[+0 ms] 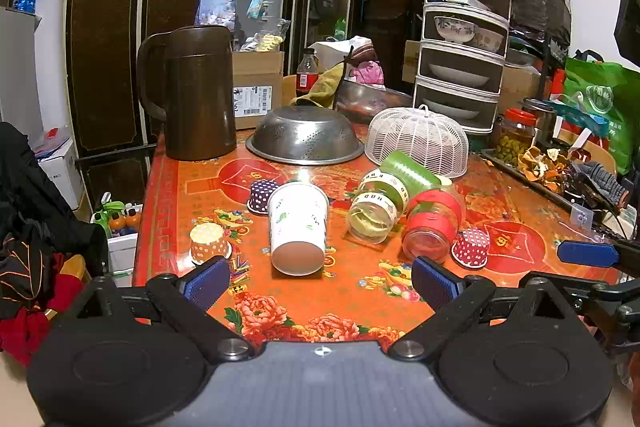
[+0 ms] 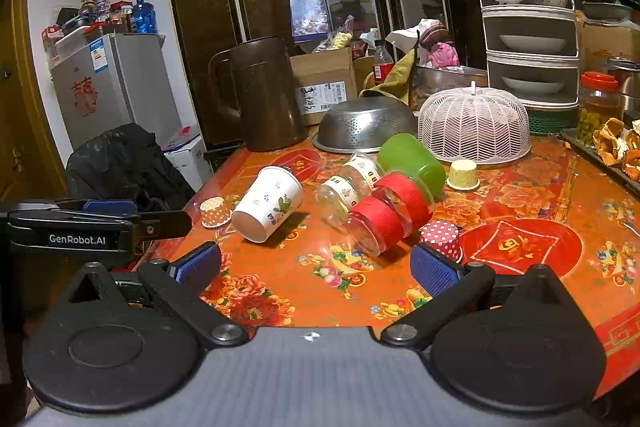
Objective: Flip cup upright
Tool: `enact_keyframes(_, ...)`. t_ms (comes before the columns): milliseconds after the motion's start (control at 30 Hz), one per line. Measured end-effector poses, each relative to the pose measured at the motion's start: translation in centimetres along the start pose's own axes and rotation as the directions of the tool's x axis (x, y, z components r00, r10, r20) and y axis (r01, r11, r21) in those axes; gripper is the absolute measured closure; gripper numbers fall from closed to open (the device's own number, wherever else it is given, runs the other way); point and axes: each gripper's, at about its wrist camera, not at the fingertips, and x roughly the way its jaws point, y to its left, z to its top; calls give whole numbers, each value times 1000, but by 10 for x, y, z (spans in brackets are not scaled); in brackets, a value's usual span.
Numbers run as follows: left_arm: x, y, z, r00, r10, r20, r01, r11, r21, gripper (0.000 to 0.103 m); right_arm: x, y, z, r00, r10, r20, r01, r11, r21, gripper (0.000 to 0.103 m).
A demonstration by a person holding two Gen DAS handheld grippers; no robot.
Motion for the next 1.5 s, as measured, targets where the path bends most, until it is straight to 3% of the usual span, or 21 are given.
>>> enact_keyframes(1500, -4, -3, 0, 1000, -3, 5, 3, 1000, 8, 4, -4, 1, 2, 1000, -4, 2, 4, 1000, -7, 1)
